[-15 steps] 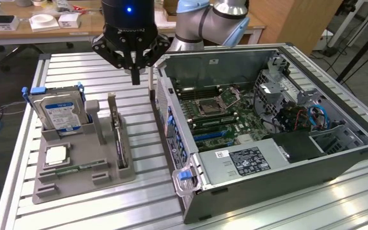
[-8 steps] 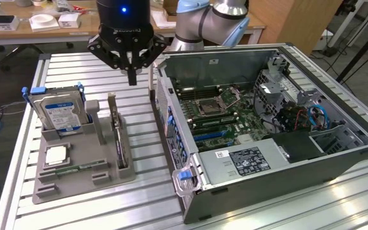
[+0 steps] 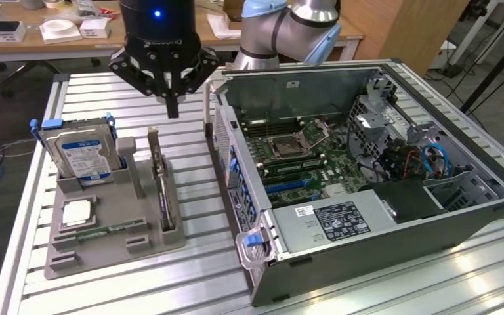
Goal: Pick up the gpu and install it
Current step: 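Reach for the gpu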
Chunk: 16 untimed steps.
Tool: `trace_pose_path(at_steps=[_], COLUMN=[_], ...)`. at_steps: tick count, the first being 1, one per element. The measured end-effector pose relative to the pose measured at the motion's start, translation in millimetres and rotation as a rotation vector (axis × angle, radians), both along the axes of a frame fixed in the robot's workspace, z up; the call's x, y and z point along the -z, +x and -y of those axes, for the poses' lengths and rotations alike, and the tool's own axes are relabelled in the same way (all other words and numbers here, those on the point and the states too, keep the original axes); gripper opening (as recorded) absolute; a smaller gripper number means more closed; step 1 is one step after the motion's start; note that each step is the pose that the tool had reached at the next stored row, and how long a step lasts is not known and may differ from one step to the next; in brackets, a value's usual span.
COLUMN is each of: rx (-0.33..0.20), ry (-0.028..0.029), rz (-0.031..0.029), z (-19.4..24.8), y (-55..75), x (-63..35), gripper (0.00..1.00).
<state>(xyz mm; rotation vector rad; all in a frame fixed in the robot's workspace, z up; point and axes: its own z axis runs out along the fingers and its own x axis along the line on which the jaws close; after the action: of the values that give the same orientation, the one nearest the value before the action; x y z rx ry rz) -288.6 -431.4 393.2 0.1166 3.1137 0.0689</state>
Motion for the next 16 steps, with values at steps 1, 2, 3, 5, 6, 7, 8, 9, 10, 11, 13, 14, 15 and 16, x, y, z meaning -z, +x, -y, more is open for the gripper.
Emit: trace_pose_path(at_steps=[1, 2, 3, 5, 6, 7, 8, 9, 10, 11, 13, 14, 15, 16], rx=[0.000, 0.000, 0.000, 0.000, 0.000, 0.000, 0.000, 0.000, 0.000, 0.000, 0.000, 0.000, 0.000, 0.000], ry=[0.0000, -0.0001, -0.0001, 0.0000, 0.0000, 0.0000, 0.0000, 0.0000, 0.0000, 0.0000, 0.0000, 0.0000, -0.0001, 0.0001], rz=[0.0000, 0.0000, 0.0000, 0.0000, 0.0000, 0.0000, 0.0000, 0.0000, 0.0000, 0.0000, 0.0001, 0.0000, -0.0001, 0.0000], z=[0.0, 0.1, 0.1, 0.2, 0.2, 0.2, 0.3, 0.4, 0.4, 0.4, 0.5, 0.6, 0.7, 0.7], y=[-2.1, -4.8, -7.4, -12.4, -14.7, -16.9, -19.0, -21.1, -23.4, -25.4, -29.1, -30.8, -32.5, -34.2], x=[0.0, 0.0, 0.0, 0.0, 0.0, 0.0, 0.0, 0.0, 0.0, 0.0, 0.0, 0.0, -0.1, 0.0], gripper=[0.11, 0.11, 0.11, 0.11, 0.11, 0.11, 0.11, 0.11, 0.11, 0.11, 0.11, 0.11, 0.11, 0.11])
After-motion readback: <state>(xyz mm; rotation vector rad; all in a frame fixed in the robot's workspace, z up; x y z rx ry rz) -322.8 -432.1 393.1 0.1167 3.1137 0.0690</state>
